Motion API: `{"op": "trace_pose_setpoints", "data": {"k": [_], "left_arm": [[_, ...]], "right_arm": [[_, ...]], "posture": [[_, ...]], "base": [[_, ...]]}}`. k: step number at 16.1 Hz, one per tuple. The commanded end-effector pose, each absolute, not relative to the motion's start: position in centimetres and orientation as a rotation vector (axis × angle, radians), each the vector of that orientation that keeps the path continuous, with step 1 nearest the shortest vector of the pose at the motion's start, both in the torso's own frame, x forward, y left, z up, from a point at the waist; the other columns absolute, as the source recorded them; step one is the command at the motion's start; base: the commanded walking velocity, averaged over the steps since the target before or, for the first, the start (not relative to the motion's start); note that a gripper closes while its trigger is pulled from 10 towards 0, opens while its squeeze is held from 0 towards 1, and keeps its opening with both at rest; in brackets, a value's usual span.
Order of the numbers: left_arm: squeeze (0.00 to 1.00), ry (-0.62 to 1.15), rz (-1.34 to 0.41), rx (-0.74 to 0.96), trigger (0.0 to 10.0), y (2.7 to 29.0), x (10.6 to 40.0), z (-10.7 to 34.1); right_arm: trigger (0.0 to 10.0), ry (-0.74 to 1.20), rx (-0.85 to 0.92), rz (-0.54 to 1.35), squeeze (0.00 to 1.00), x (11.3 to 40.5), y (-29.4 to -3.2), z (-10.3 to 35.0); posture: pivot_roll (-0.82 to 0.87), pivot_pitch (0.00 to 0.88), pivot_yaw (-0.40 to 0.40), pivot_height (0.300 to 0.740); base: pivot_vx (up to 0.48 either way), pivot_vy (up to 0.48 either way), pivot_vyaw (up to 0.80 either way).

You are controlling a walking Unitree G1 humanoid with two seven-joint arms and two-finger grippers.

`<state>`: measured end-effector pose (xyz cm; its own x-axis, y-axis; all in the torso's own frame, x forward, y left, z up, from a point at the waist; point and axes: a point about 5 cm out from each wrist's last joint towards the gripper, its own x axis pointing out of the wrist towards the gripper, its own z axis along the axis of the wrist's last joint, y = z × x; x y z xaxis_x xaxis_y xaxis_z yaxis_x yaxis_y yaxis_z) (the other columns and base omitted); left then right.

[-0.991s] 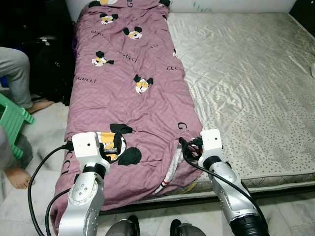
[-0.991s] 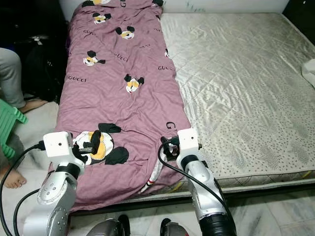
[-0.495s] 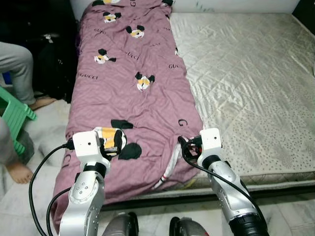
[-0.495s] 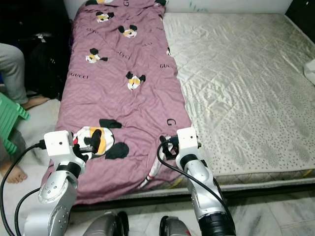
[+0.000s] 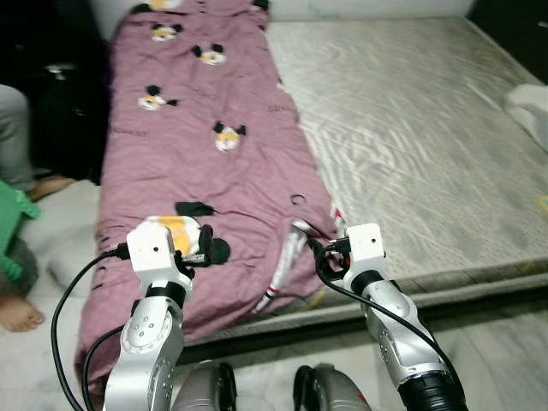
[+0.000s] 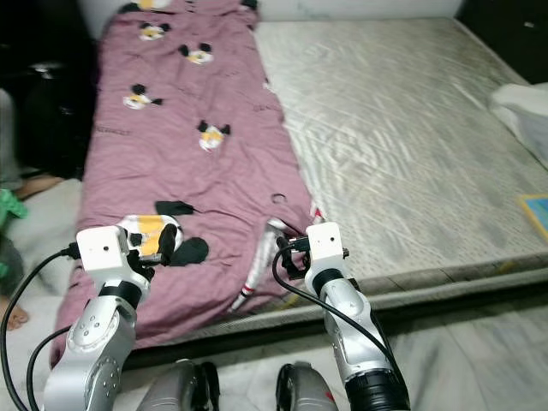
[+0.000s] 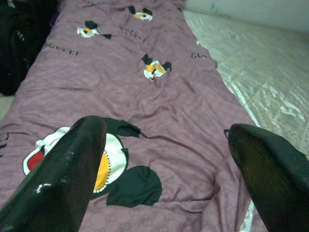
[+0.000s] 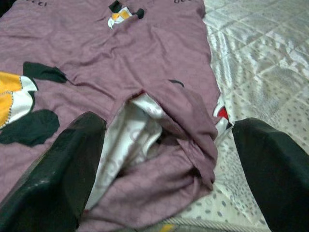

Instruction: Clean up the room

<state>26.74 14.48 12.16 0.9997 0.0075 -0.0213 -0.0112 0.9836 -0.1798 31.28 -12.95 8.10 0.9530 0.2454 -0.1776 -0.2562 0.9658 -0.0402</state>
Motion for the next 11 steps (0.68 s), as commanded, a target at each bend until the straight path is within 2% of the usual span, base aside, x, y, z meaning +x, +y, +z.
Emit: {"op": "trace_pose_setpoints", "data": {"k": [1,11], "left_arm": [[0.00,0.047,0.025,-0.175,10.0,14.66,26.45,11.48],[0.00,0.040,0.026,-0.167,10.0,14.65,26.63,11.56]], "right_arm": [[10.0,0.175,-0.068,0.262,0.00,31.37,-12.89,8.01],[10.0,0.176,-0.073,0.272,0.00,31.55,-12.69,7.99]], "posture": [[0.01,0.225,-0.021,0.665],[0.01,0.223,-0.020,0.665]], "base": [[0.000,0.000,0.00],[0.000,0.000,0.00]]}}
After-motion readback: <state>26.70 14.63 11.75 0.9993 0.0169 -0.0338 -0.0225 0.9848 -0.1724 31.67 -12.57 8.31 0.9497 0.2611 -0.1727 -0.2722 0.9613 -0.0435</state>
